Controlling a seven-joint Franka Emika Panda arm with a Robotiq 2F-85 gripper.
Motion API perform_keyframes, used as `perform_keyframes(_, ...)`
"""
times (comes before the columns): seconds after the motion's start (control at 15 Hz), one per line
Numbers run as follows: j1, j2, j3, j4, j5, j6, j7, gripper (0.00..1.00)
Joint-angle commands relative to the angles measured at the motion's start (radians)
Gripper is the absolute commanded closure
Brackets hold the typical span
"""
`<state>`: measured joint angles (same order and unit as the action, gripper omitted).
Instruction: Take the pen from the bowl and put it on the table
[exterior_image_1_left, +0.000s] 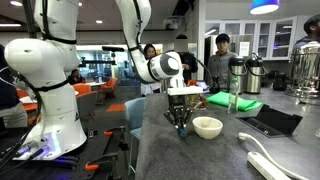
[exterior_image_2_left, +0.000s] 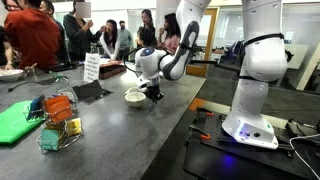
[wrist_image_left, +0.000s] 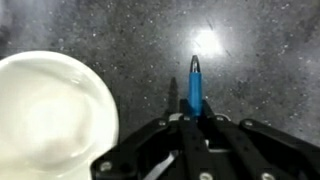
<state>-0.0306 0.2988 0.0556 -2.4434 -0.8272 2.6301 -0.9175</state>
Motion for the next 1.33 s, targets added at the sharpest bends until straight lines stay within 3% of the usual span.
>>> perform_keyframes(0.0,0.009,0.004,-0.011,0.002,-0.065,0.007,-0.027,0.6)
perform_keyframes(0.27,0.008,-0.021,-0.003,-0.015,-0.092,-0.007,-0.023,0.31)
perform_keyframes(0.53,-0.019,-0.084,0.041,-0.061,0.083,0.018,-0.045,0.02)
perform_keyframes(0.8,-0.016,-0.177,0.071,-0.118,0.353,0.08,-0.084,0.0)
perform_keyframes(1.27,0.012,-0.287,0.059,-0.106,0.859,0.072,-0.111,0.0)
